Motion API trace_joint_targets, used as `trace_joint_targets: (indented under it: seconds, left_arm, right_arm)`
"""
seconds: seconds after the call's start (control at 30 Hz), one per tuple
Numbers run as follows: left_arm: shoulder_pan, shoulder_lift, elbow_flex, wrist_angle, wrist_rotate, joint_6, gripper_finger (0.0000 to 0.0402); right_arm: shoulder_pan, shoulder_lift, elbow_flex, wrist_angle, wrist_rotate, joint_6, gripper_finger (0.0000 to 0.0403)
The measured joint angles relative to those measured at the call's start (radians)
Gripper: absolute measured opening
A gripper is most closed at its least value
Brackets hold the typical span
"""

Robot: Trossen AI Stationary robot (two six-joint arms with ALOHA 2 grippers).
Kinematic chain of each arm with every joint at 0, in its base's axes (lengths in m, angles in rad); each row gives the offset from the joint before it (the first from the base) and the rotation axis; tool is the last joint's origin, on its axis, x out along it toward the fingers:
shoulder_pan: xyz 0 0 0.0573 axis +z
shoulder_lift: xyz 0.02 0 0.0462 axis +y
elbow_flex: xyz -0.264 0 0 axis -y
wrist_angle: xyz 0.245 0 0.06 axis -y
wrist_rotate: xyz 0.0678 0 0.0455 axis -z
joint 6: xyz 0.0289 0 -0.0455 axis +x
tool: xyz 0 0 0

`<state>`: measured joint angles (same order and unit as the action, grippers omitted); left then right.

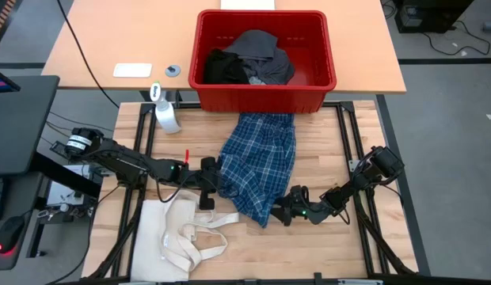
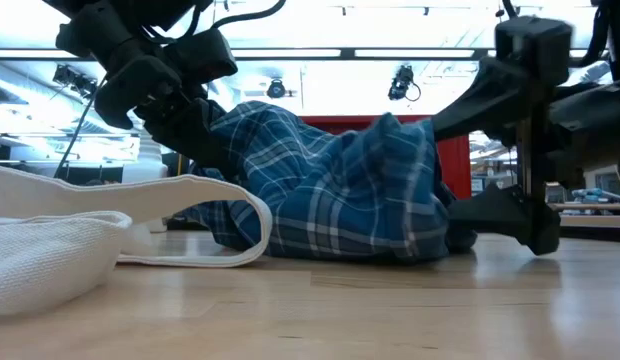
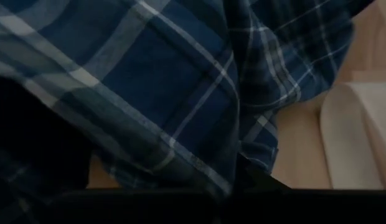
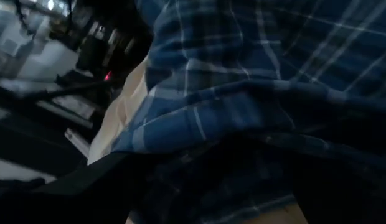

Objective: Fold Laundry from Bin
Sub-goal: Fold the blue pants

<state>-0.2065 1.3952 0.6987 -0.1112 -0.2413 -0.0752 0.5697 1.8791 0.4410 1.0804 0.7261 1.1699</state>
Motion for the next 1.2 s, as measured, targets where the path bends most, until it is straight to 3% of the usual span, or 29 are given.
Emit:
trace_joint_targets:
  seconds: [0.53,0.9,1.1,1.2]
  left_arm:
    - [-0.029,0.000,0.000,-0.023,0.000,-0.044,0.0012]
    - [-0.029,0.000,0.000,-0.057,0.000,-0.055,0.0012]
    - [-0.029,0.000,0.000,-0.079,0.000,-0.055,0.0012]
    - [-0.029,0.000,0.000,-0.087,0.000,-0.055,0.0012]
  right_arm:
    - [0.019,0.000,0.004,0.211,-0.122,-0.107,0.0378]
    - [0.020,0.000,0.004,0.229,-0.197,-0.192,0.0378]
    - [0.034,-0.004,0.004,0.218,-0.286,-0.417,0.0378]
    - [0.064,-0.036,0.007,0.160,-0.214,-0.533,0.0378]
